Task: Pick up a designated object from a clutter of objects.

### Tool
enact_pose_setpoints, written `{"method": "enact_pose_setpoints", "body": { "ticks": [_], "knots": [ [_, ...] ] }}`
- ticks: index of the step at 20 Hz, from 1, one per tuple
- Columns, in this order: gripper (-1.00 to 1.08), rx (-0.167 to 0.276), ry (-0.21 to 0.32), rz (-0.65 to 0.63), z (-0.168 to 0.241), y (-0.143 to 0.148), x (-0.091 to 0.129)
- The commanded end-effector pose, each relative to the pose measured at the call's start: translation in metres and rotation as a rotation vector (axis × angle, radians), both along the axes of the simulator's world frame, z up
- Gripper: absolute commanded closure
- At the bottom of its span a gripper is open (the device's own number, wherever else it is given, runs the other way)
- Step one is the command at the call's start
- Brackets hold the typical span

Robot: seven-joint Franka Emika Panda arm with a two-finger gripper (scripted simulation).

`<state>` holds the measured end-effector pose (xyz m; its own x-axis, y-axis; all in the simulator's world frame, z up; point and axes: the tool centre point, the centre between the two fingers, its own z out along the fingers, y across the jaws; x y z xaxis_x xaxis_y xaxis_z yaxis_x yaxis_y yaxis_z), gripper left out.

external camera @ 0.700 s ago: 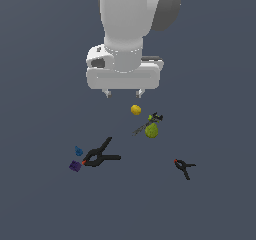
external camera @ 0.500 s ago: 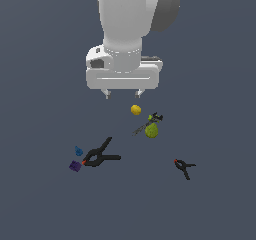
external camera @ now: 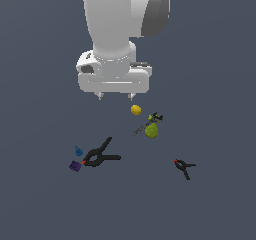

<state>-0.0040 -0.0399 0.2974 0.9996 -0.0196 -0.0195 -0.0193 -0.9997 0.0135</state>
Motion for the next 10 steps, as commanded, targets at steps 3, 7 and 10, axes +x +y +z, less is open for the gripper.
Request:
{"method": "enact_pose_setpoints", "body": {
  "ticks": [3,7,10],
  "knots": [
    [-0.92,0.0,-0.001,0.007,-0.004,0.003,-0.001],
    [-0.92,0.001,-0.001,0.02,-0.017,0.008,-0.005],
    [-0.92,0.001,-0.002,0.035,-0.031,0.013,-0.009]
  ]
}}
